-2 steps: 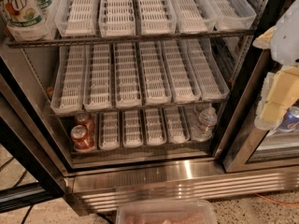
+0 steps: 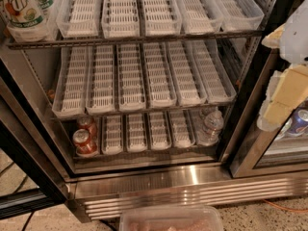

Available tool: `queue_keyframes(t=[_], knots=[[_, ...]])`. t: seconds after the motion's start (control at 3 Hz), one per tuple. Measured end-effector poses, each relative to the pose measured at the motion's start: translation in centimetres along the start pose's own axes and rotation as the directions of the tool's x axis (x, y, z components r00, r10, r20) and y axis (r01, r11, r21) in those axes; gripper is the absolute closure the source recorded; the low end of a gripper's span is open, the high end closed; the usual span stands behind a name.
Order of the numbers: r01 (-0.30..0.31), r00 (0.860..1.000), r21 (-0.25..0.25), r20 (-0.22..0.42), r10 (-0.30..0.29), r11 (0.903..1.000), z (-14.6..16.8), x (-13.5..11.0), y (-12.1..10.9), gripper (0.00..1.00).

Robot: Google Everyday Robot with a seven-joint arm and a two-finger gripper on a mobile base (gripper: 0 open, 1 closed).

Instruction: Pick 7up can from top shelf of fridge

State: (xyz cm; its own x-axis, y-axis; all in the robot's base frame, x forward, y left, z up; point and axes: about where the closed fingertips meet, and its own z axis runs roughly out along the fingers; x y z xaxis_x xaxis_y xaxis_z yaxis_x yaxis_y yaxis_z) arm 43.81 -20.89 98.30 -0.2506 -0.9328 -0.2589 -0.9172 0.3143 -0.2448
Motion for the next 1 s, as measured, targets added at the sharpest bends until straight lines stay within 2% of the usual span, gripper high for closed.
queue_keyframes(t=[0.33,0.67,1.0], knots=[[-0.031,0.994,0.037,0.107,0.027,0.9988,-0.5,-5.4,2.5,0.00],[0.013,0.970,0.089,0.241,-0.035,0.9960,-1.2,-11.6,4.2,0.00],[0.017,0.965,0.113,0.260,-0.046,0.9935,-1.9,-12.5,4.2,0.00]])
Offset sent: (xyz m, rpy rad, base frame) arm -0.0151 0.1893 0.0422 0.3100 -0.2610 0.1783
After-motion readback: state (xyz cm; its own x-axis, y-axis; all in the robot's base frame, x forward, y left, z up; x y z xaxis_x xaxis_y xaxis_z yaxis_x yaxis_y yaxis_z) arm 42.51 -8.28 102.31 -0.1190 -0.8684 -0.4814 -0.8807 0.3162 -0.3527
